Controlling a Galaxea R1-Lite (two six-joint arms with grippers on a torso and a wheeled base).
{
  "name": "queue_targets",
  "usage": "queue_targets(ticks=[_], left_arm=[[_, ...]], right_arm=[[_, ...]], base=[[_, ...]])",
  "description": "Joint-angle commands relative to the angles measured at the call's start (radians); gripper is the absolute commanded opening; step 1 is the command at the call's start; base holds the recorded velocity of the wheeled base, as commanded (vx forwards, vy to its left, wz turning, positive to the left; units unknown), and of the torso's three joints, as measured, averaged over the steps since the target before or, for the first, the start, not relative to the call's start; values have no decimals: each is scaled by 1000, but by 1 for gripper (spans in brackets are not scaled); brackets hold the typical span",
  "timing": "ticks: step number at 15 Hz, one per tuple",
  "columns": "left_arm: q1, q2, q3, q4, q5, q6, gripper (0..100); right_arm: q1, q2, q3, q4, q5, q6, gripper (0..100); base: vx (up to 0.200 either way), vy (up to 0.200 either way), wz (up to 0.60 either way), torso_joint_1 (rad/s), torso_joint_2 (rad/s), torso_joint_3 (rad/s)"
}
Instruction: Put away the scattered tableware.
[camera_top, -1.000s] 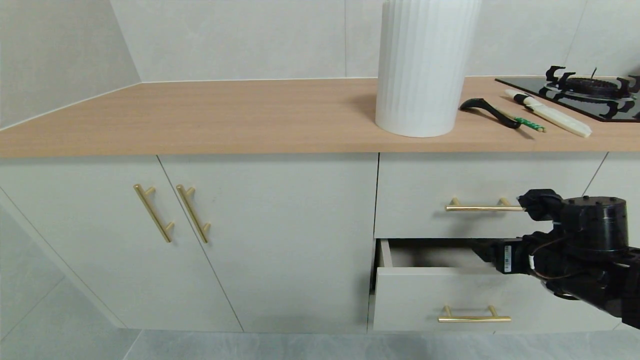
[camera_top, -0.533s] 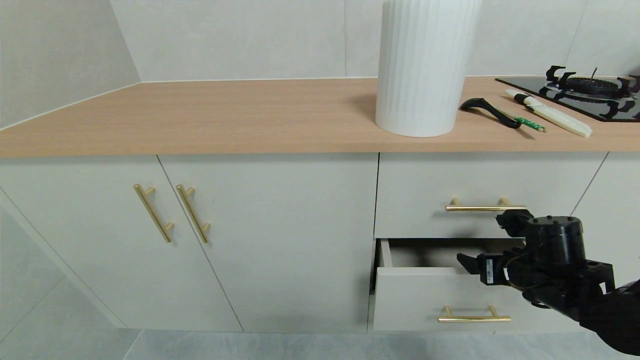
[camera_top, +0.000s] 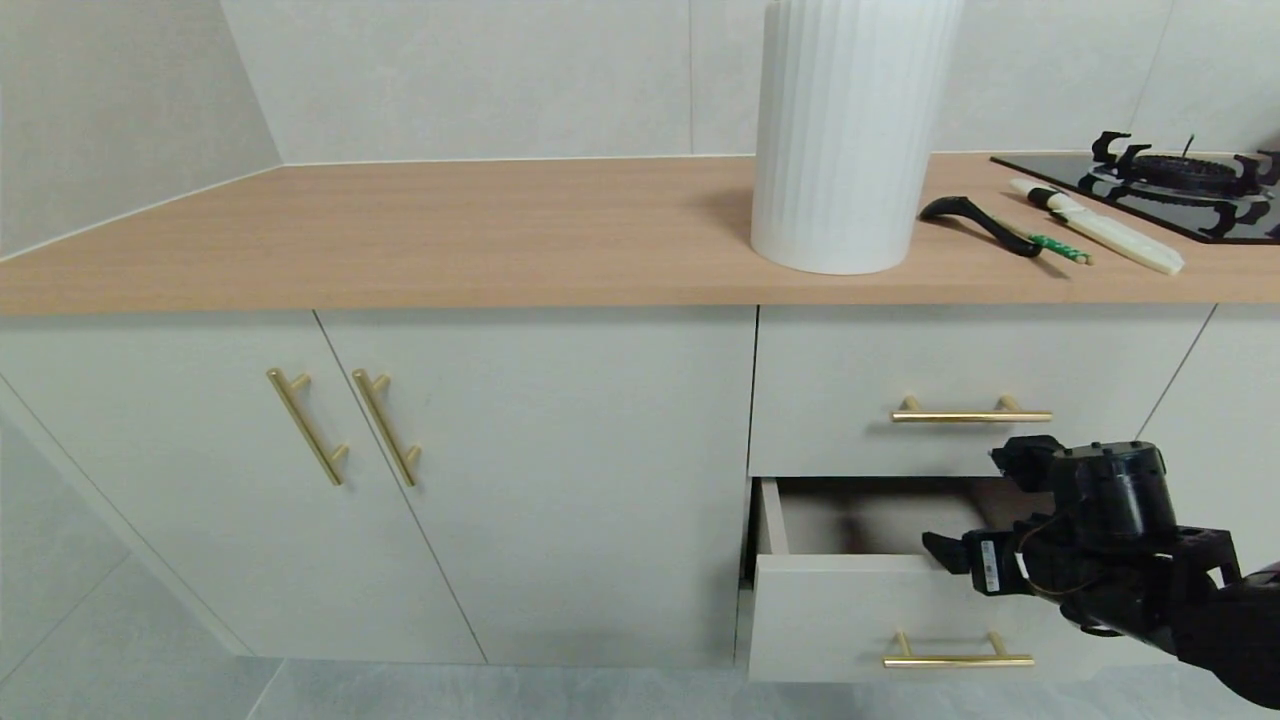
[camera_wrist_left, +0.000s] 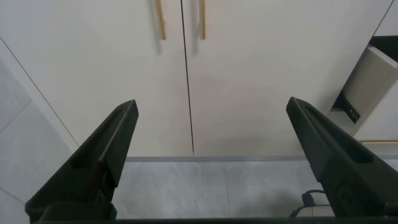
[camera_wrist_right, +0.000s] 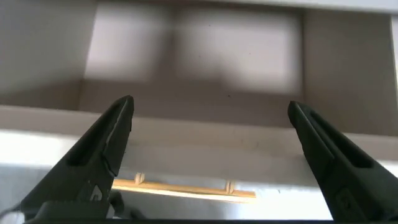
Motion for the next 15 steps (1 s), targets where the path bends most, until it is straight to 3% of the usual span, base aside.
queue_targets(ticks=[1,7,15], left_arm=[[1,0,0,0,0,0,100],[1,0,0,0,0,0,100],[1,0,0,0,0,0,100]], right_arm=[[3,-36,-6,36,3,-2,100],[8,-219,-91,433,65,-14,100],[11,-248,-100,632,65,-132,100]], base=[[0,0,0,0,0,0],[0,0,0,0,0,0],[0,0,0,0,0,0]])
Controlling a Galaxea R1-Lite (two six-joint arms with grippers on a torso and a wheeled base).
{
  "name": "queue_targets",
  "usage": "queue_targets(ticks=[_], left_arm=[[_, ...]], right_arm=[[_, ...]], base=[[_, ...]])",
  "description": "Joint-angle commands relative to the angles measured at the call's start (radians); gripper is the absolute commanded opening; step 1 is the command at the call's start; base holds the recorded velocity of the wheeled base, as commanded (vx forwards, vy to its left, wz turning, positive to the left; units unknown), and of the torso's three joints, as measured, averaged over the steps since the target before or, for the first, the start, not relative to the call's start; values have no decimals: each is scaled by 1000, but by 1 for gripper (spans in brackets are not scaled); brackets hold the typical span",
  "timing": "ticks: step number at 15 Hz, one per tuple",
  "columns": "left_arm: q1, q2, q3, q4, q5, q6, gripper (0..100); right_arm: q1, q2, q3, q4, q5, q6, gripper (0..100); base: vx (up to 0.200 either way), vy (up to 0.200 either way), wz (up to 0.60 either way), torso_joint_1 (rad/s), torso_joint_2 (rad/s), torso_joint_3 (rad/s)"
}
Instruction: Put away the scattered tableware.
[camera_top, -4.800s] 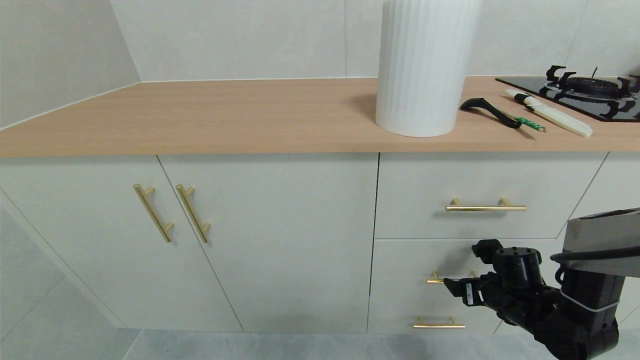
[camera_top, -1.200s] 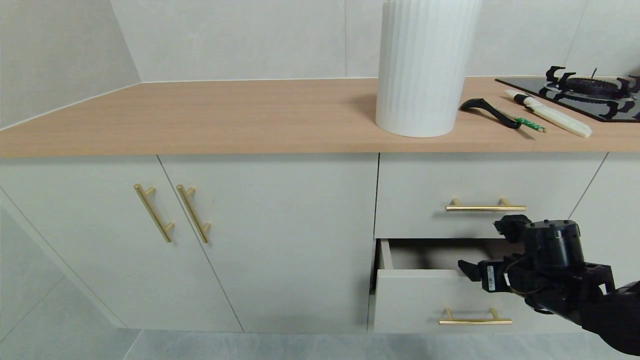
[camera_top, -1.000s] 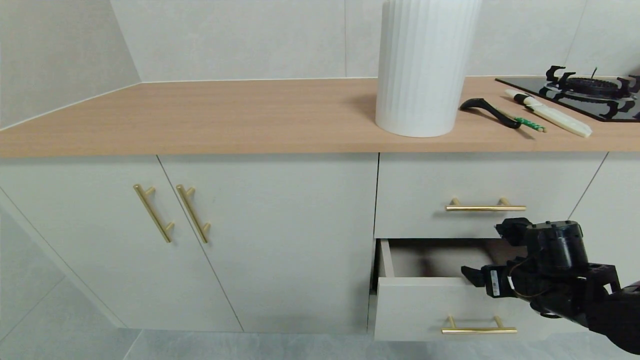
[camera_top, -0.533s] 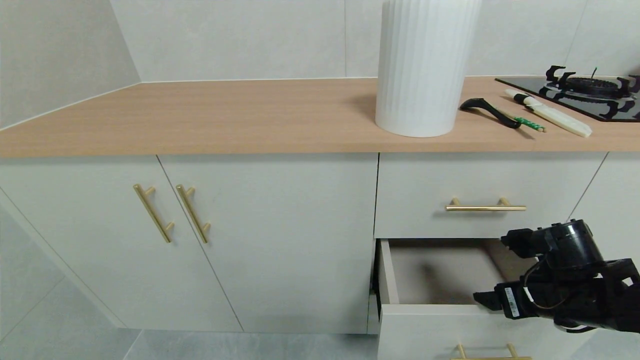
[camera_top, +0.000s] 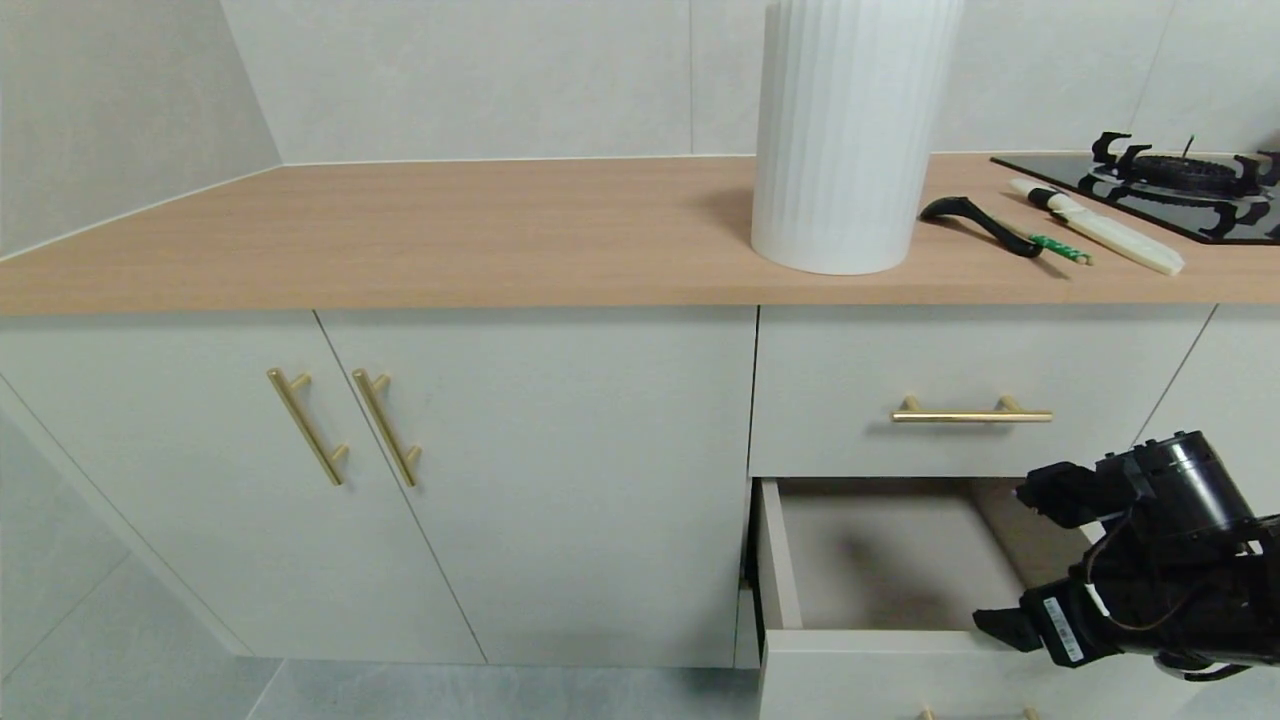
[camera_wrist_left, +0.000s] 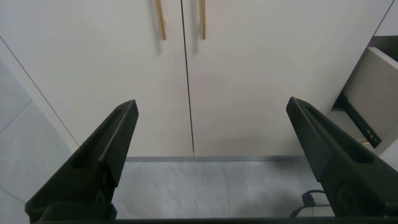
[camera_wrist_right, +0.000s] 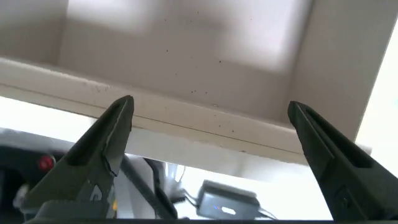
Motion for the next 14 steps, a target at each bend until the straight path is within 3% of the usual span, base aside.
queue_targets(ticks=[1,6,14], left_arm=[[-1,0,0,1,0,0,100],[0,0,0,1,0,0,100],[-1,0,0,1,0,0,100]], right_arm=[[2,-9,-2,31,-1,-5,100],[16,-55,-35,183,-1,-39,100],[190,-190,-32,534,-8,-151,100]], base=[[0,0,0,0,0,0],[0,0,0,0,0,0],[0,0,0,0,0,0]])
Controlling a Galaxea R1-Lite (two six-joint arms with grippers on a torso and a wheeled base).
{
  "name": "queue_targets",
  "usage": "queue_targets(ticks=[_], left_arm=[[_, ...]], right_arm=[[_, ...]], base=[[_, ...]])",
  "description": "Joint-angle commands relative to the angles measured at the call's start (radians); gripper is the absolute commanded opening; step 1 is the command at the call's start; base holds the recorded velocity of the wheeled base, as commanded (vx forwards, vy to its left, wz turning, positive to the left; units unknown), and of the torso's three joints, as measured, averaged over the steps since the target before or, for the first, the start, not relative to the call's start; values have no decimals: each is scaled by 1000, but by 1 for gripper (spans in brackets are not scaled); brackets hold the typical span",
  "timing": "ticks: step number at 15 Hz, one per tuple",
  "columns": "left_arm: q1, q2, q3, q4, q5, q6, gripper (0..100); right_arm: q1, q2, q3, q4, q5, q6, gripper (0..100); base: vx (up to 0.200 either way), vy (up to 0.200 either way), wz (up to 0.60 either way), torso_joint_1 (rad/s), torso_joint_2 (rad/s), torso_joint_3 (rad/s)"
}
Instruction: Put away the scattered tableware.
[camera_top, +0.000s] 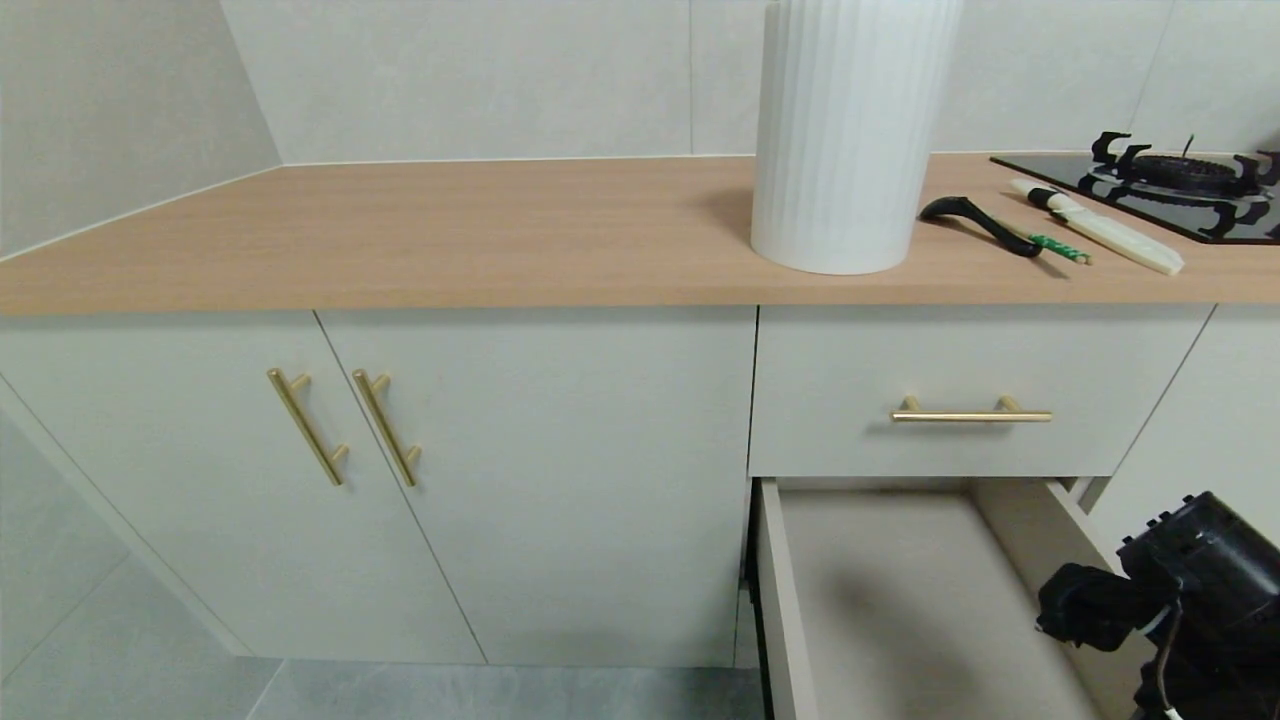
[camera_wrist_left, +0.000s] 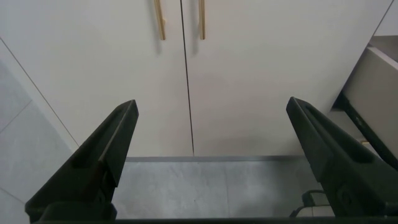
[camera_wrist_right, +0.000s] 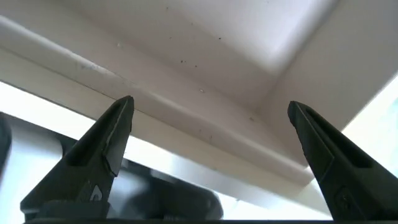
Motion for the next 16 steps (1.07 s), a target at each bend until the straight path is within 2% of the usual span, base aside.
queue_targets(ticks=[1,4,6,7,9,12,16], left_arm=[[1,0,0,0,2,0,100],[1,0,0,0,0,0,100],[1,0,0,0,0,0,100],[1,0,0,0,0,0,100],[1,0,0,0,0,0,100],[1,0,0,-1,0,0,100],[0,0,0,-1,0,0,100]], right_arm=[[56,-57,-1,56,-4,-21,100],[44,-59,-45,38,-19,5,100],[18,-53,-87,-28,-22,99,100],[18,-48,-116,-103,-22,222,100],[10,-56,-125,-162,-24,297,100],[-48,-57,-136,-205,-22,300,100],[-66,-63,-133,-246,-22,298,100]], base=[[0,0,0,0,0,0],[0,0,0,0,0,0],[0,0,0,0,0,0],[0,0,0,0,0,0],[0,0,0,0,0,0],[0,0,0,0,0,0],[0,0,0,0,0,0]])
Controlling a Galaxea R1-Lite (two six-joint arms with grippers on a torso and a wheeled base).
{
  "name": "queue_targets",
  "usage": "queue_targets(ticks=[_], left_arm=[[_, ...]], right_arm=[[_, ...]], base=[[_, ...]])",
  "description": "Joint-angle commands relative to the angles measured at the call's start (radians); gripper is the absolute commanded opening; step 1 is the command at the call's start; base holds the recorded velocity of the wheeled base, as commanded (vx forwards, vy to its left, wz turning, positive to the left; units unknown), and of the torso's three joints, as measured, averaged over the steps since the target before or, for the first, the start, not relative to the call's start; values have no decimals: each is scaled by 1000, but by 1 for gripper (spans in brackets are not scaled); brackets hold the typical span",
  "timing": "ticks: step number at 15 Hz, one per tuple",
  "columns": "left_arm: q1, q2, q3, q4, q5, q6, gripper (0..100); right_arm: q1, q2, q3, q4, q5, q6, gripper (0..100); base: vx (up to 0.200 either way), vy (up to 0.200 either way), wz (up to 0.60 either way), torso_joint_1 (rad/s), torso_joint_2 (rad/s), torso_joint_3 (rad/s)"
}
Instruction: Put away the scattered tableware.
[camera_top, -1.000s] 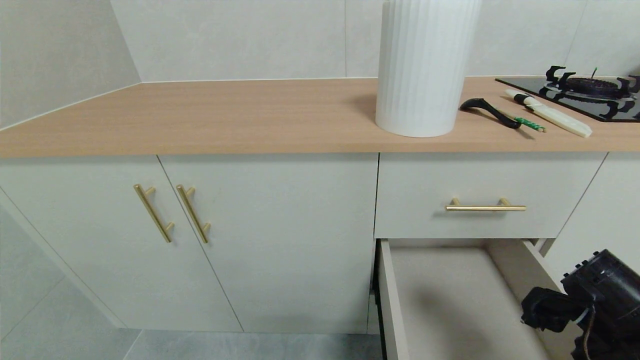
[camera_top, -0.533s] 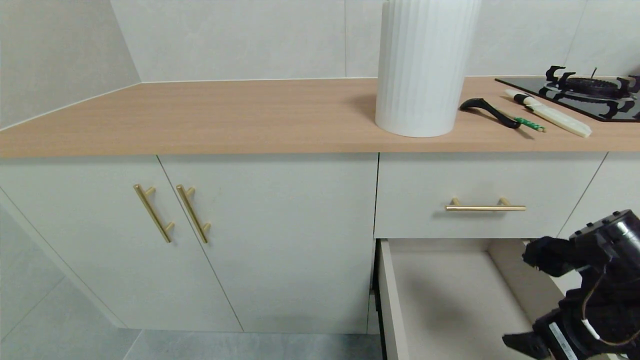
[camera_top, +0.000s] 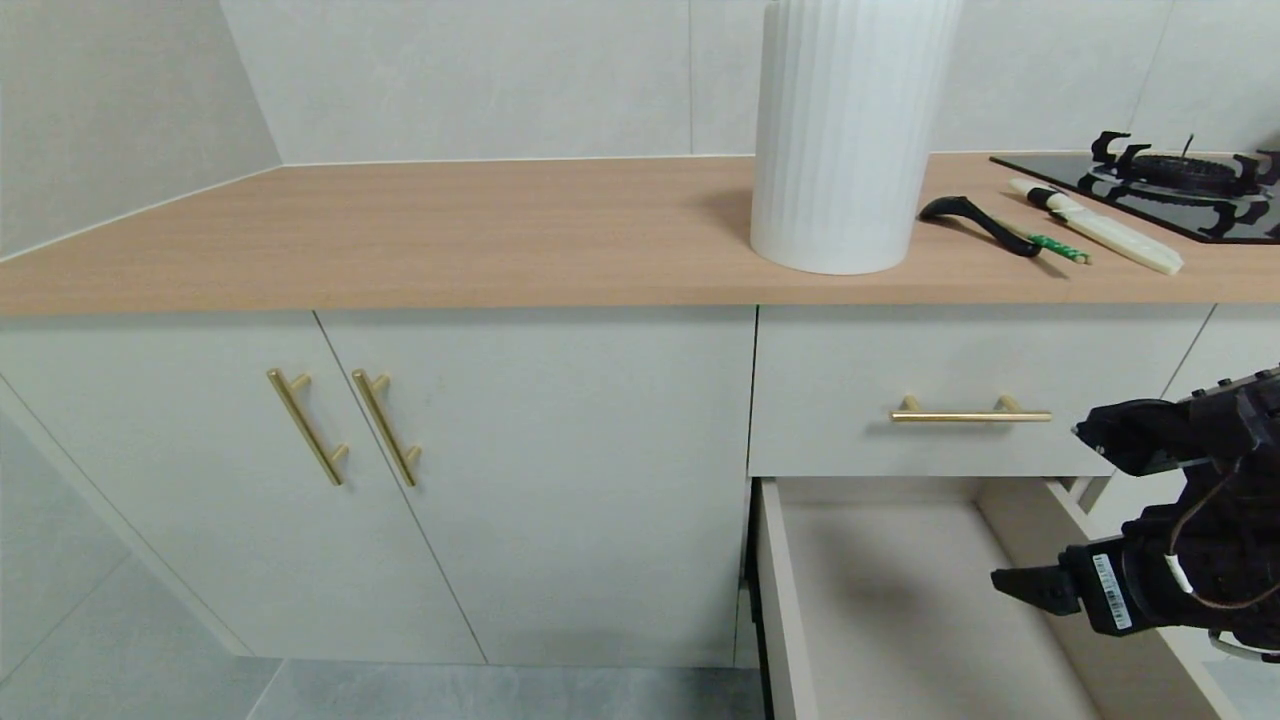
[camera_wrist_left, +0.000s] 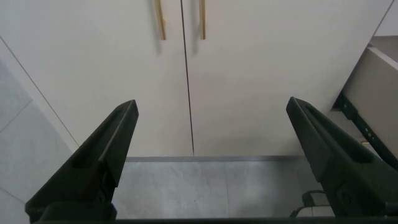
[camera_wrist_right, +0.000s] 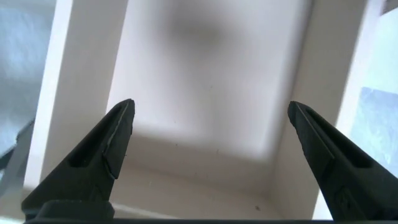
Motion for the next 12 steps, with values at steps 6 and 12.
queue_targets(ticks=[6,12], left_arm=[[-1,0,0,0,0,0,100],[-1,0,0,0,0,0,100]], right_arm=[[-3,1,3,-2,0,-1,100],[-5,7,3,-2,0,0,100]], base=[[0,0,0,41,-122,-74],[0,0,0,120,-436,-268]])
